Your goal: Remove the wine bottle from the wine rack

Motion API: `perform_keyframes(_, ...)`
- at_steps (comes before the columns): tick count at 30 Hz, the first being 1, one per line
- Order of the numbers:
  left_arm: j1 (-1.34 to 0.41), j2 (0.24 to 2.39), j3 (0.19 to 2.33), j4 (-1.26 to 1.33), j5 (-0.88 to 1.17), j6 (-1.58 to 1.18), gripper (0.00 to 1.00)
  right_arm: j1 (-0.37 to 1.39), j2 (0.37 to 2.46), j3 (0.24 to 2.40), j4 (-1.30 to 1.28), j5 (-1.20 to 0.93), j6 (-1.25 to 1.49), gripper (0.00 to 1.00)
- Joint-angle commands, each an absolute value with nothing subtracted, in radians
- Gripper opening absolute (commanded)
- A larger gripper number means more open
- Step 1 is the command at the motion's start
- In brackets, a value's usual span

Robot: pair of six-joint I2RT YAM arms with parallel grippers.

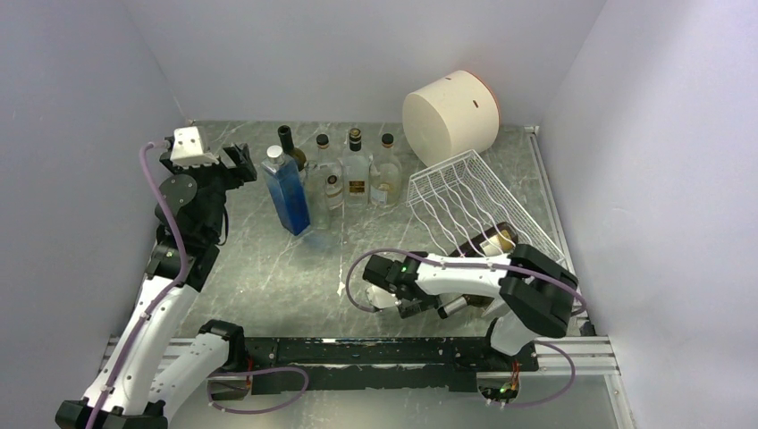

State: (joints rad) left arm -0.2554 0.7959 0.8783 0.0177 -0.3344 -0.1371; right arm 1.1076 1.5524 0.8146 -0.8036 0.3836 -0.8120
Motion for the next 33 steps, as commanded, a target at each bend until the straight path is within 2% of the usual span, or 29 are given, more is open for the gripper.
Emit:
perform_keyframes(1,-0.257,0.774,0.917,0.025,-0.319,-0.148,0.88,1.11,1.614,0.799,-0.79,0.44,-0.83,0.71)
perform_keyframes(9,-0.257,0.765,0.915,0.028,-0.329,-0.143,0.88,1.109,1.703,0.82,-0.765,0.469,-0.84,0.65)
perform_keyframes(13,-0.258,0.764,0.914,0.029,-0.328,-0.143,0.88,1.11,1.715,0.836,-0.749,0.462,-0.848,0.55)
perform_keyframes(20,-0.257,0.768,0.914,0.029,-0.327,-0.142,0.88,1.117,1.713,0.889,-0.753,0.432,-0.84,0.29)
perform_keyframes(33,-0.258,0.794,0.911,0.029,-0.321,-0.146,0.87,1.218,1.742,0.994,-0.742,0.449,-0.665,0.08)
